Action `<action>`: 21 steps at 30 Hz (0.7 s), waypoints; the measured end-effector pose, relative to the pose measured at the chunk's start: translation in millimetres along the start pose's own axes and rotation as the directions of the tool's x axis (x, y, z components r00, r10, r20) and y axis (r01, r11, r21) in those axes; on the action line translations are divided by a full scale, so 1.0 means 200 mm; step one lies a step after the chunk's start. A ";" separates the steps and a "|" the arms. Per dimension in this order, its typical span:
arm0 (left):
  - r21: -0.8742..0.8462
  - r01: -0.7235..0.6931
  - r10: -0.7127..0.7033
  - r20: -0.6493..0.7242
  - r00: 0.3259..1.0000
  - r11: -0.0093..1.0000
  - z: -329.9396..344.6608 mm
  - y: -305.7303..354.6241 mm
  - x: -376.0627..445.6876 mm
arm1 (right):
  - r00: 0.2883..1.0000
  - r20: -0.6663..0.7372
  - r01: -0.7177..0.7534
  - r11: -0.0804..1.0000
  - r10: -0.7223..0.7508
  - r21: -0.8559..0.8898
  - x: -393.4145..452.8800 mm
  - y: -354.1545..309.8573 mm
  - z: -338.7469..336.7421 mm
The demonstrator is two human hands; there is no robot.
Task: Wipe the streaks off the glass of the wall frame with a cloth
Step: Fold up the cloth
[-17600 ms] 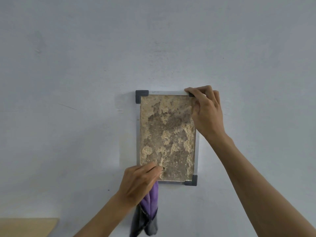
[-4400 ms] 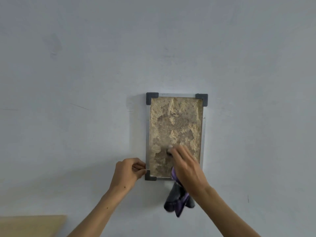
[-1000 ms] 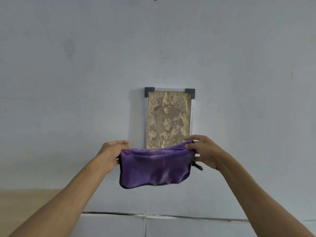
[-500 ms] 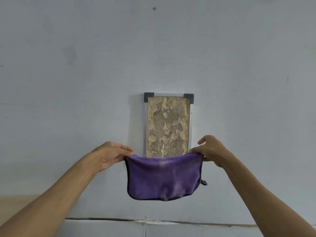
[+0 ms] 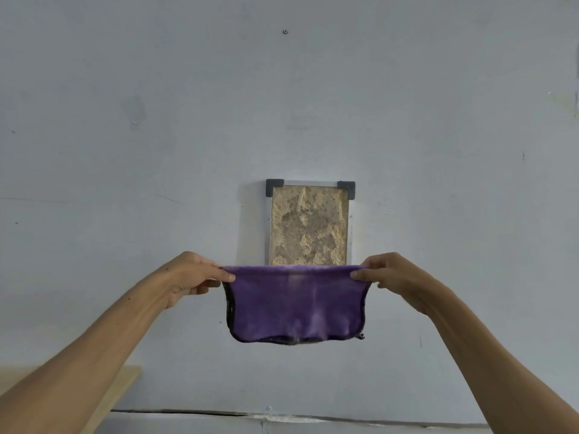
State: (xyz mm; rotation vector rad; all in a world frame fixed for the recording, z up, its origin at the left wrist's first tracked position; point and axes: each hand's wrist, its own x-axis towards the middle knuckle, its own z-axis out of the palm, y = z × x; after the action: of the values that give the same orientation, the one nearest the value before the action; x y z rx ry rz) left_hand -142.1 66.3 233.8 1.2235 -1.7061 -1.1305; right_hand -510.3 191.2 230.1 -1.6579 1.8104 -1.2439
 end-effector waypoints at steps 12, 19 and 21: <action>-0.176 -0.011 -0.024 -0.195 0.980 0.984 0.20 -0.03 0.02 | 0.965 -0.217 -0.107 0.977 0.146 0.183 0.06 0.02 0.30; 0.037 -0.197 0.196 0.029 0.980 0.980 0.42 0.20 -0.19 | 1.000 -0.010 -0.021 0.982 0.023 0.187 0.00 -0.22 0.52; 0.009 -0.224 0.222 0.096 0.970 0.975 0.46 0.25 -0.22 | 0.999 0.047 -0.024 0.961 0.012 0.274 -0.01 -0.26 0.56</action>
State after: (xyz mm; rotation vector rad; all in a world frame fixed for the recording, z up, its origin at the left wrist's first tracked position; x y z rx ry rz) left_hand -229.0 137.5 246.5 0.9741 -1.8778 -1.0515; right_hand -392.7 159.5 212.7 -1.4987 1.5420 -1.3680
